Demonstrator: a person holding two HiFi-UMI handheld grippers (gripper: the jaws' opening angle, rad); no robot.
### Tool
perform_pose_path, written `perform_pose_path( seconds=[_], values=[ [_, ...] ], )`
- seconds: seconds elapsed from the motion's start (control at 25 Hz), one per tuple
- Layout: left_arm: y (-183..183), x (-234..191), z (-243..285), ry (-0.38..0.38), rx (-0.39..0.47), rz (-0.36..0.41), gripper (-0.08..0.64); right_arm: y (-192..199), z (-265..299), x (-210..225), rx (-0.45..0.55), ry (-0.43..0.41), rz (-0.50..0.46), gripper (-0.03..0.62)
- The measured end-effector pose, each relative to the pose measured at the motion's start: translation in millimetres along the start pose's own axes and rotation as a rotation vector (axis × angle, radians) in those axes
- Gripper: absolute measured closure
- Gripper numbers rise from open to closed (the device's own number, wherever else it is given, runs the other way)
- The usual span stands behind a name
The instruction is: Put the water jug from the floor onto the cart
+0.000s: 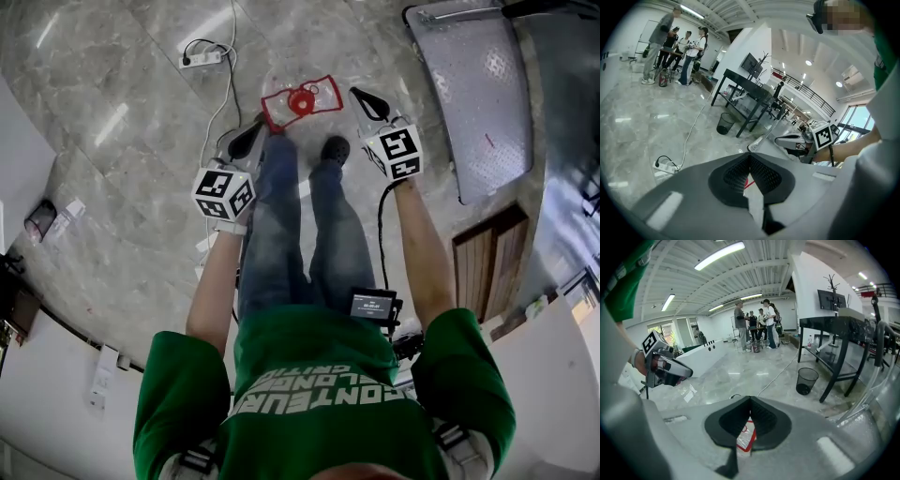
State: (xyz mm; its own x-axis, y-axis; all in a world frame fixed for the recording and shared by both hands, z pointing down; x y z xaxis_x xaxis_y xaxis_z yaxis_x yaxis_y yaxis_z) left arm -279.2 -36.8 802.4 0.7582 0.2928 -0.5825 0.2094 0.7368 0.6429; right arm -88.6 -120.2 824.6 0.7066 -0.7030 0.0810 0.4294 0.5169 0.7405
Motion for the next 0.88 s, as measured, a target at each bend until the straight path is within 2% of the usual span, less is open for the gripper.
perform_pose_path(
  seconds=[0.24, 0.44, 0.56, 0.76, 0.88],
  values=[
    [41.9, -28.8, 28.0, -0.015, -0.083, -0.078, 0.543, 42.0, 26.6, 3.3, -0.099, 0.017, 0.043, 0.598],
    [71.3, -51.0, 49.7, -0.042, -0.179, -0.075, 0.457, 72.5, 52.6, -0.1, -0.177, 0.023, 0.075, 0.598],
    [84.3, -67.2, 60.4, -0.059, -0.225, -0.086, 0.420, 82.5, 67.9, -3.8, -0.218, 0.019, 0.097, 0.511],
    [106.2, -90.2, 70.5, -0.097, -0.300, -0.137, 0.373, 98.4, 86.0, -6.2, -0.280, 0.016, 0.099, 0.483],
    [117.3, -98.3, 74.6, -0.099, -0.333, -0.164, 0.368, 112.8, 93.5, -5.8, -0.331, 0.013, 0.100, 0.466]
  ],
)
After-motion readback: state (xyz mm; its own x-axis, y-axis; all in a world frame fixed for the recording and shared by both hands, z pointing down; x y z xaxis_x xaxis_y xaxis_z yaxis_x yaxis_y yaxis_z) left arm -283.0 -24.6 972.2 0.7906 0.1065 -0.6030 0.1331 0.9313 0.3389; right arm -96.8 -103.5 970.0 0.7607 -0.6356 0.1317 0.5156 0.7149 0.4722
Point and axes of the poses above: the fingertips, and each gripper's own axes: z forward along the fingers, x to its right, y out of its underside, the point moved 3 cm from there along -z, backward along the fingers, and after that the axes turned 5 degrees about y, right-handed, at the moved point
